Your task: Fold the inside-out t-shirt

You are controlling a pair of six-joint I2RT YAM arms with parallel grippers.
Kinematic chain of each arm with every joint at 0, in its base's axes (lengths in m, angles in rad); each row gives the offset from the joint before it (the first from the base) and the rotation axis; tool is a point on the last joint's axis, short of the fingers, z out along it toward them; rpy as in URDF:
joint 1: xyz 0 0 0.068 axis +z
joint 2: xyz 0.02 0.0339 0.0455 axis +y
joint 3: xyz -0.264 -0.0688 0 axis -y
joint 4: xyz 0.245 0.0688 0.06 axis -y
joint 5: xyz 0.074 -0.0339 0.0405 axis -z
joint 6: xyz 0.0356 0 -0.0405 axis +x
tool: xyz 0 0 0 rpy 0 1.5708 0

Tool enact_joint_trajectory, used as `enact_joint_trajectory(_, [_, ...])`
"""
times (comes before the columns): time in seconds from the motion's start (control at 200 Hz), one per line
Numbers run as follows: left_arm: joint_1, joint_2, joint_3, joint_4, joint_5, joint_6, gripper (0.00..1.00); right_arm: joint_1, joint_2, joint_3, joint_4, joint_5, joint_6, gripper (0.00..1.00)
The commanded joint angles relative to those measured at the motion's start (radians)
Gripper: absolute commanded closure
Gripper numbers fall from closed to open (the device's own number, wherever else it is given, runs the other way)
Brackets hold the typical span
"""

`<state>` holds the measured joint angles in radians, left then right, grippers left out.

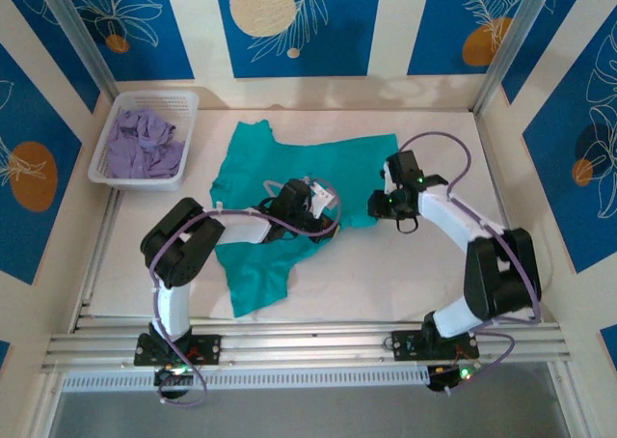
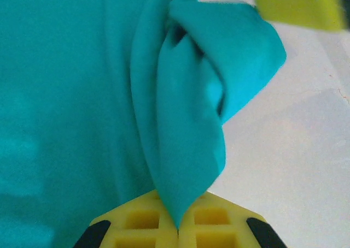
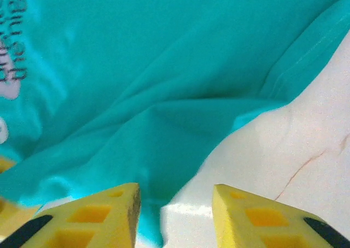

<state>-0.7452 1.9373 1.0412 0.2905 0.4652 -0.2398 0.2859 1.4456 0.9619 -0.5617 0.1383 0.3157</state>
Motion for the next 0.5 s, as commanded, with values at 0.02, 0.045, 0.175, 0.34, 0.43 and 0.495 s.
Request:
enact_joint_trajectory(0.02, [0.008,0.03,0.015,-0.01,0.031,-0.027,1.0,0.065,-0.093,-0.064,0.05,-0.028,0.028,0.54])
enact_joint_trajectory(0.045, [0.008,0.031,0.015,-0.008,0.031,-0.028,1.0,0.078,-0.097,-0.069,0.058,-0.025,0.034,0.53])
enact_joint_trajectory(0.175, [0.009,0.033,0.016,-0.002,0.027,-0.033,1.0,0.145,-0.076,-0.075,0.085,0.036,0.067,0.52])
enact_joint_trajectory(0.34, [0.008,0.036,0.016,0.001,0.029,-0.038,1.0,0.185,-0.062,-0.1,0.109,0.043,0.15,0.53])
enact_joint_trajectory(0.43, [0.009,0.041,0.017,0.007,0.031,-0.043,1.0,0.188,-0.076,-0.135,0.118,0.023,0.214,0.54])
enact_joint_trajectory(0.495, [0.008,0.043,0.014,0.017,0.034,-0.049,1.0,0.188,-0.084,-0.168,0.136,0.011,0.271,0.54])
